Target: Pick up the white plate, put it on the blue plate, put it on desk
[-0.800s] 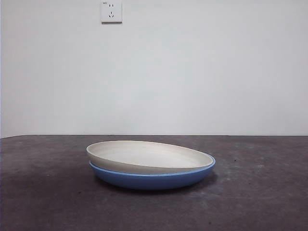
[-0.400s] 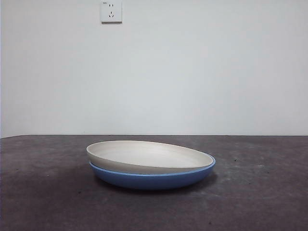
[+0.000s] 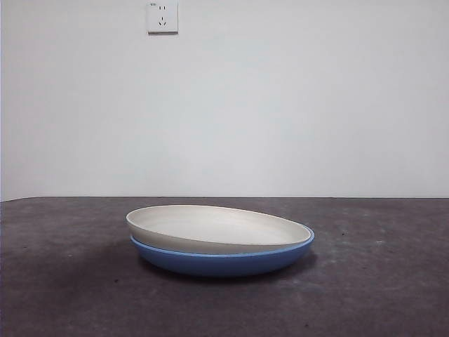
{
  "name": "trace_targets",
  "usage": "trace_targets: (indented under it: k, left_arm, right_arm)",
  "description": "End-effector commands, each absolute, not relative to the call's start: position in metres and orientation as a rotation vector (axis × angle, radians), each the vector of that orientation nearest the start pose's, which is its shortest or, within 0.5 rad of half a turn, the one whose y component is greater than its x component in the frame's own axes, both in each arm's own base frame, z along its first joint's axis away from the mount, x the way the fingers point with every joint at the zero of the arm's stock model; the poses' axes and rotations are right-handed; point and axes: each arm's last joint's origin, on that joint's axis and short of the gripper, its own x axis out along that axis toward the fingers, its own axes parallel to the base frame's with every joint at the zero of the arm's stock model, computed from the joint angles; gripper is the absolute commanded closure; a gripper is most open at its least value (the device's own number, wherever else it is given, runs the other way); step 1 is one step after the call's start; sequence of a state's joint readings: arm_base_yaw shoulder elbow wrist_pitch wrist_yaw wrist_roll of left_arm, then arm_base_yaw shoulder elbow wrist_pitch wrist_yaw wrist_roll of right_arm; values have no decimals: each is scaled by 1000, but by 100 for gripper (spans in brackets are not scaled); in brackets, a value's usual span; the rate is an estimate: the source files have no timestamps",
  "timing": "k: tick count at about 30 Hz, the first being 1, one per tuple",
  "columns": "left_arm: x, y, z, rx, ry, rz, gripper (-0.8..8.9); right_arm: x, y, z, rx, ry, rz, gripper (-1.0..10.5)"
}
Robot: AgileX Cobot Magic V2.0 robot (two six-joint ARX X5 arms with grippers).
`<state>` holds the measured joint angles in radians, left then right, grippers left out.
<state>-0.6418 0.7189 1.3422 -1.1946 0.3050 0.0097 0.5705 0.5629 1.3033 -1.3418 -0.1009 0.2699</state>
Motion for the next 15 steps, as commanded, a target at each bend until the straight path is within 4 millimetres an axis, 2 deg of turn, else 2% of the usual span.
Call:
trace_targets:
  k: [1, 12, 15]
  left_arm:
    - [48, -47, 420, 110, 565, -929, 784]
    - [48, -47, 420, 109, 564, -929, 784]
    - [49, -44, 419, 93, 561, -878, 784]
  right_arm:
    - [8, 9, 396, 95, 741, 555, 928]
    - [8, 9, 396, 95, 741, 555, 928]
    - [8, 9, 396, 95, 741, 555, 928]
